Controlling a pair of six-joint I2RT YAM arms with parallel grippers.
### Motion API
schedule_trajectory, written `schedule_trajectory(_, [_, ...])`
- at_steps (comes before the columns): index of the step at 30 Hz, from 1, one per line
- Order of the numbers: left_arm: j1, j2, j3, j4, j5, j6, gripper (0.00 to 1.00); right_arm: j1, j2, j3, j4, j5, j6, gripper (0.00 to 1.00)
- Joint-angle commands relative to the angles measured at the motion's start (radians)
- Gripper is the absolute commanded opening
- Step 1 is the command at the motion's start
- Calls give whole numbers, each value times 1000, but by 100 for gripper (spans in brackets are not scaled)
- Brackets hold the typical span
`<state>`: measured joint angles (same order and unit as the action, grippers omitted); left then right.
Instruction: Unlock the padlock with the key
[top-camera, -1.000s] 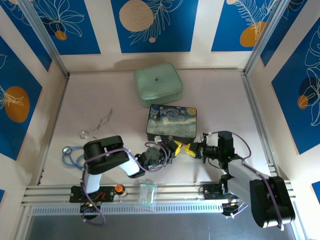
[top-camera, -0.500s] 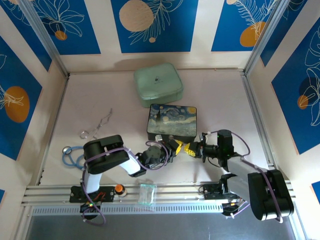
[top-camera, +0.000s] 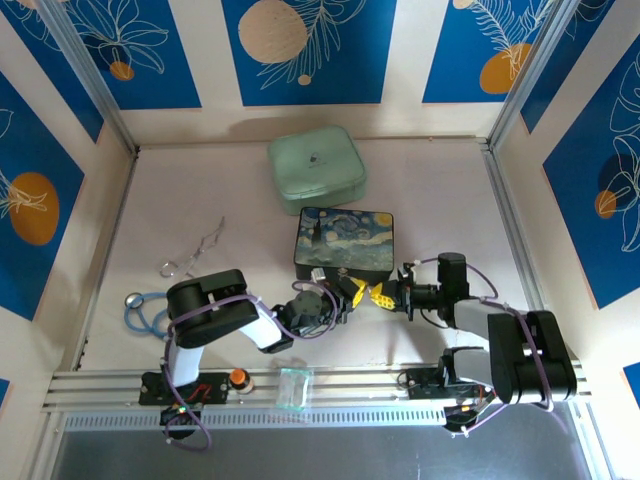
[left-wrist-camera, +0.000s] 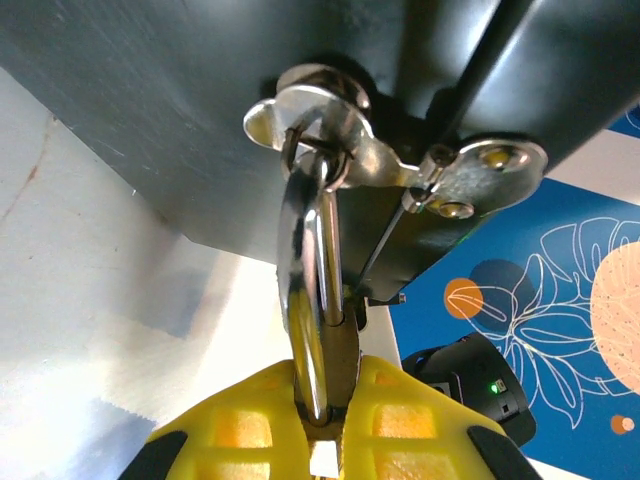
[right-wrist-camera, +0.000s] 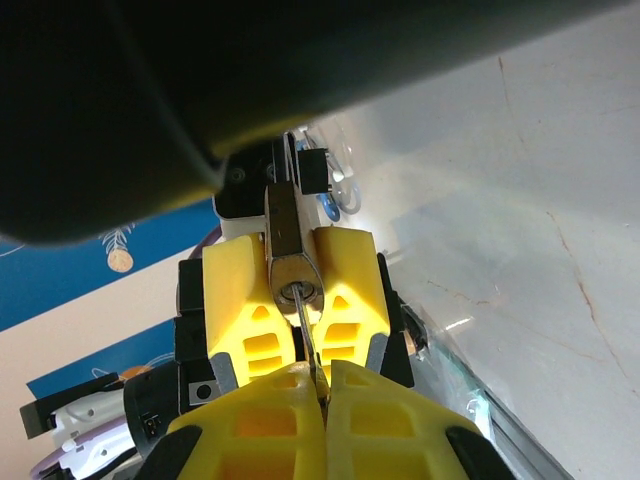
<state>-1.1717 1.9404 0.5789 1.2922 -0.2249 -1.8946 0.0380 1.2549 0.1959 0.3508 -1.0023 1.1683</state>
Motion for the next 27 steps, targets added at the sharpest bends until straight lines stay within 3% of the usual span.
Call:
schedule_trajectory(1, [-32,-34,33,116,151,28,0,-34,41,60,17,19,-74,0])
schedule_trajectory(5, [-31,-47,9,116,147,25,0,-87,64,86,0,-29,-105,0])
schedule_trajectory(13, [-31,-31,20,117,132,22,0,3,62,58,47,14,-64,0])
schedule_trajectory(20, [-33,-14,32,116,115,7,0,113,-56,-8,35,180,-26,0])
schedule_trajectory(27, [-40,-29,34,116,124,15,0,130,1,61,40,171,-48,0])
